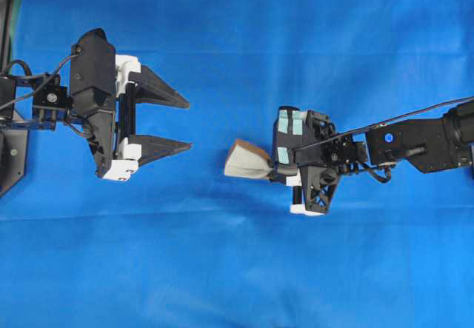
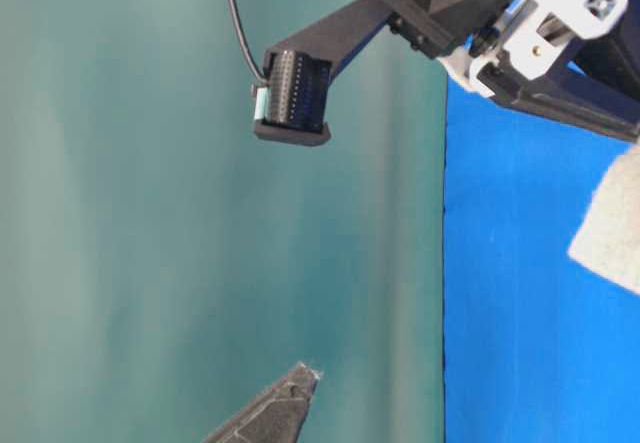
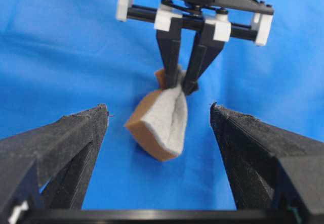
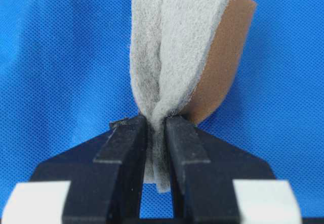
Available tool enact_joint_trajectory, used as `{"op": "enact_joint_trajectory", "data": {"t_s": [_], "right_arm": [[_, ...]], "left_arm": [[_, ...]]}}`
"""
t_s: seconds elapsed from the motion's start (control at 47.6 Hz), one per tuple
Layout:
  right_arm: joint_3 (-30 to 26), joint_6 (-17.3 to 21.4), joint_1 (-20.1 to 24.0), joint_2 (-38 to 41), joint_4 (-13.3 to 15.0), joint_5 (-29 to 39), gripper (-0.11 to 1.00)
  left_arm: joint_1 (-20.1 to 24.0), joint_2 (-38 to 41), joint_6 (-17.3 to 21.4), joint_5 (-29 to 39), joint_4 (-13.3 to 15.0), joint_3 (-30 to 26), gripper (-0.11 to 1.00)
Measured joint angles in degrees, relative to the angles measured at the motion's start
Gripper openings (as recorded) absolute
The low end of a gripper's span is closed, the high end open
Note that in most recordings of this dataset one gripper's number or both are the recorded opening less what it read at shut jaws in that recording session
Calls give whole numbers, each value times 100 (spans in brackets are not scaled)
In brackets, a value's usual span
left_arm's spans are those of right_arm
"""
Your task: Hand over the sponge with the left arm and wipe it with the right arm.
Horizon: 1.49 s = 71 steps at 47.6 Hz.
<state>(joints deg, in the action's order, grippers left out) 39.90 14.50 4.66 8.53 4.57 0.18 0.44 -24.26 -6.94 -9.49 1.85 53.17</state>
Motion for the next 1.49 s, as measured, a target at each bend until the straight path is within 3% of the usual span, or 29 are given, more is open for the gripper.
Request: {"op": "enact_joint_trajectory", "data": {"t_s": [0.126, 0.273, 0.504, 0.735, 0.966, 1.113, 1.491], "right_arm": [[18, -44, -220, -18, 70, 35, 19], [62, -44, -694, -70, 431, 44, 19], [35, -44, -1784, -79, 1028, 44, 19], [0, -44, -2355, -79, 1195, 62, 19], [0, 18, -2162, -79, 1204, 53, 19], [0, 26, -1767, -79, 1125, 70, 19], [-18, 18, -185, -70, 352, 149, 19]], "left_arm": [[0, 0, 0, 9, -9, 0, 77], [0, 0, 0, 9, -9, 0, 77], [0, 0, 0, 9, 0, 0, 77], [0, 0, 0, 0, -9, 0, 77], [0, 0, 0, 0, -9, 0, 77], [0, 0, 9, 9, -9, 0, 77], [0, 0, 9, 0, 0, 0, 77]]}}
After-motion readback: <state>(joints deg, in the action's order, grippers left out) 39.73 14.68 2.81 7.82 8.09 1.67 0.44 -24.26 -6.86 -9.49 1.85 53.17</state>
